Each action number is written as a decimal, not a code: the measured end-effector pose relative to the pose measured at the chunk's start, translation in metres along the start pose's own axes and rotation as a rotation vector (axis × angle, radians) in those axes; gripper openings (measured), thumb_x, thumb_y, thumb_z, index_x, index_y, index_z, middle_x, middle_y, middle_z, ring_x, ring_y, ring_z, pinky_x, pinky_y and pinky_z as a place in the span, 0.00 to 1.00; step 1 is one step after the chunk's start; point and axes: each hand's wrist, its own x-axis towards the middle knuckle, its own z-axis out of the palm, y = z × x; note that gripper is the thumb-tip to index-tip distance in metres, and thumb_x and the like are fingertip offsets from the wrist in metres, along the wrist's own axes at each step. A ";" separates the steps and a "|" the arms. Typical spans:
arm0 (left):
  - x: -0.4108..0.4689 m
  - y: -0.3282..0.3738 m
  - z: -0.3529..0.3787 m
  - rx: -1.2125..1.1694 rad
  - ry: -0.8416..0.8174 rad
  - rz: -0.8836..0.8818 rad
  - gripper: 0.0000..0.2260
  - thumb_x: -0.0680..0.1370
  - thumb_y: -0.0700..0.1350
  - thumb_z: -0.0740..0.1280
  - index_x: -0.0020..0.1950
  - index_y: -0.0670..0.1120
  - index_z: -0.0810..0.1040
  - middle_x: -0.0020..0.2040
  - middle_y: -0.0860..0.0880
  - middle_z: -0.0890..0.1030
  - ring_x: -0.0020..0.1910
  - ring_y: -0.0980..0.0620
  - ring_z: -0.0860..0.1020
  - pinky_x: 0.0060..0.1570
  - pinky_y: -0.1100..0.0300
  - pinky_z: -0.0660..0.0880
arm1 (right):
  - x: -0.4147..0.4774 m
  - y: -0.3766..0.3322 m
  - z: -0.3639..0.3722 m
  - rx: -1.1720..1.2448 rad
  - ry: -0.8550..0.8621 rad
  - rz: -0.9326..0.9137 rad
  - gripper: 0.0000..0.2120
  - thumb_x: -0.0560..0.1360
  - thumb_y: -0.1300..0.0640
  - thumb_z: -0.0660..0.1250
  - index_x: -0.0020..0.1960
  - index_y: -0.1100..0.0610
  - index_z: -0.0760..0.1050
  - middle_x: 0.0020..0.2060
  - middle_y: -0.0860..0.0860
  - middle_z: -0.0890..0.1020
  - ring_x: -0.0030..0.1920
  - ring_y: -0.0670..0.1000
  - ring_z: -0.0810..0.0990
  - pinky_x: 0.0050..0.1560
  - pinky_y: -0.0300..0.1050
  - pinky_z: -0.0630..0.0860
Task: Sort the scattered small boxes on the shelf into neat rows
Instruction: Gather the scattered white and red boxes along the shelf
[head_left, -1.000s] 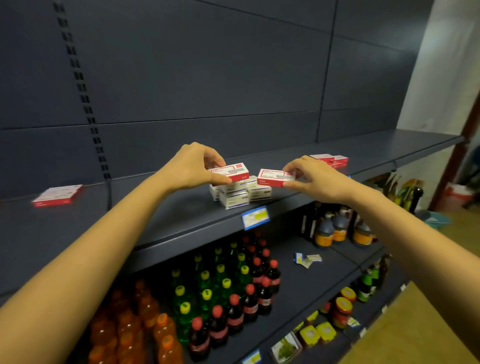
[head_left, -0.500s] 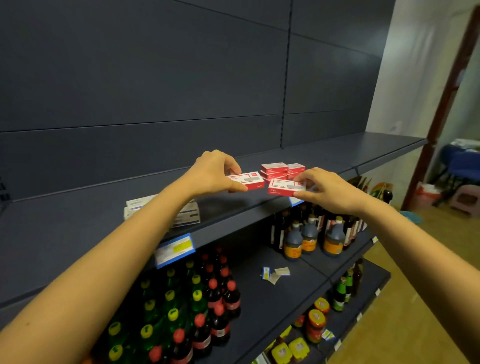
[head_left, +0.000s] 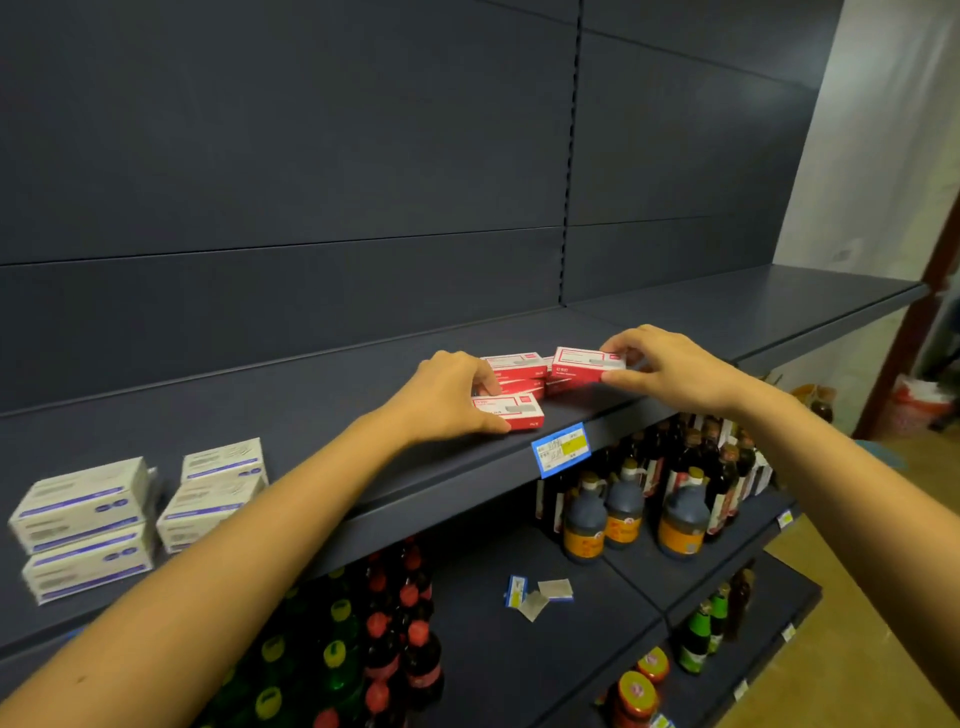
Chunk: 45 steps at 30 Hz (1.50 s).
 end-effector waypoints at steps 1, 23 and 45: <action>0.004 0.001 0.004 -0.010 0.005 -0.011 0.21 0.67 0.53 0.74 0.56 0.44 0.77 0.57 0.46 0.80 0.54 0.49 0.77 0.54 0.56 0.74 | 0.006 0.006 0.000 0.013 -0.007 -0.012 0.19 0.75 0.52 0.65 0.63 0.58 0.70 0.59 0.55 0.73 0.52 0.47 0.71 0.52 0.40 0.69; 0.004 0.027 0.000 0.431 0.461 -0.383 0.10 0.76 0.52 0.63 0.50 0.47 0.78 0.51 0.50 0.80 0.51 0.49 0.76 0.46 0.58 0.69 | 0.108 0.057 0.008 0.020 -0.186 -0.509 0.25 0.75 0.49 0.64 0.70 0.55 0.65 0.68 0.53 0.68 0.69 0.53 0.66 0.69 0.48 0.62; -0.269 0.036 -0.096 0.748 0.517 -1.103 0.15 0.76 0.54 0.63 0.56 0.47 0.76 0.56 0.48 0.79 0.54 0.49 0.76 0.45 0.59 0.68 | 0.034 -0.249 0.084 0.229 -0.268 -1.197 0.18 0.77 0.49 0.60 0.66 0.51 0.68 0.64 0.50 0.73 0.63 0.52 0.71 0.62 0.54 0.71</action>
